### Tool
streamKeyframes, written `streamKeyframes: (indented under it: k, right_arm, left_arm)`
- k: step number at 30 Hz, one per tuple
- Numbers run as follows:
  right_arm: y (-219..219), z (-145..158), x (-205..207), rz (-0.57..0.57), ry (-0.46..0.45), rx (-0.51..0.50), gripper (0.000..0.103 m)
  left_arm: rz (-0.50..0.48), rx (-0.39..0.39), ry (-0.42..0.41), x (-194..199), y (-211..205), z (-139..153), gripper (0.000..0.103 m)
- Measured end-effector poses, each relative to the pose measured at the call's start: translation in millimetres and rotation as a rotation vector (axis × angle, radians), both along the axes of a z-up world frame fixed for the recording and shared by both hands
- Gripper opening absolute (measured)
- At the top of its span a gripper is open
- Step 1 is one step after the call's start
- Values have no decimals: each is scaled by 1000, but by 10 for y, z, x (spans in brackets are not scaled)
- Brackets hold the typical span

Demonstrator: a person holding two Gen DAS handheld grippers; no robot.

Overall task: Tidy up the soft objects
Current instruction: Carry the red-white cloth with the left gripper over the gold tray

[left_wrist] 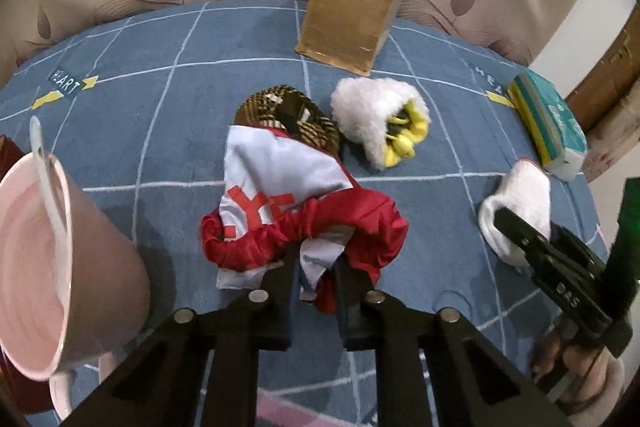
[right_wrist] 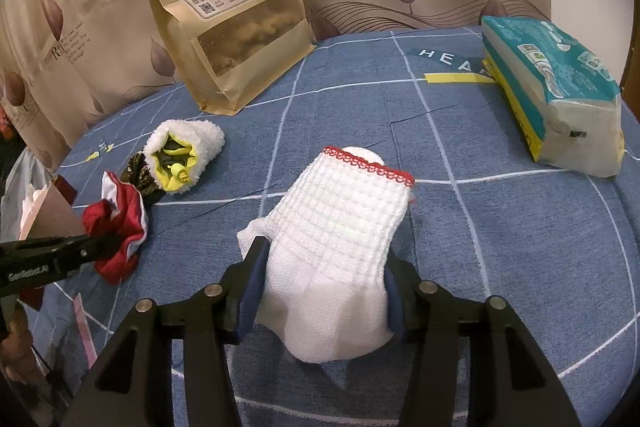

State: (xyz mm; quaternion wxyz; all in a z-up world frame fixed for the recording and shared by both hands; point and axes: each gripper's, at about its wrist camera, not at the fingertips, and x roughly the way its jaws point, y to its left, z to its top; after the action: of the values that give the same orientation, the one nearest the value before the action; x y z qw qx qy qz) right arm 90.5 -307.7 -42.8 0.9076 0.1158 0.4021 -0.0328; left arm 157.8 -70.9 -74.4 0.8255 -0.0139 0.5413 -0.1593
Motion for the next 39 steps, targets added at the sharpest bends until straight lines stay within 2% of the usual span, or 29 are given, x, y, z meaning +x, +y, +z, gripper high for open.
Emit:
streamKeyframes:
  k: [7,23,33,39]
  right_arm:
    - [5,-5,5,0,0,-1,50]
    - [16,-11,7,-1,1,-1,51]
    - [20,-14,9,-2,1,-3,51]
    - [23,-15,12,-3,1,-3,51]
  left_arm:
    - [-29,-36,-11,-171,57,164,10]
    - [-91,34,-140,-464,189,533,10]
    - [-94,67,-182,-579,255,731,10]
    - [-104,58,-197,-691,316,850,10]
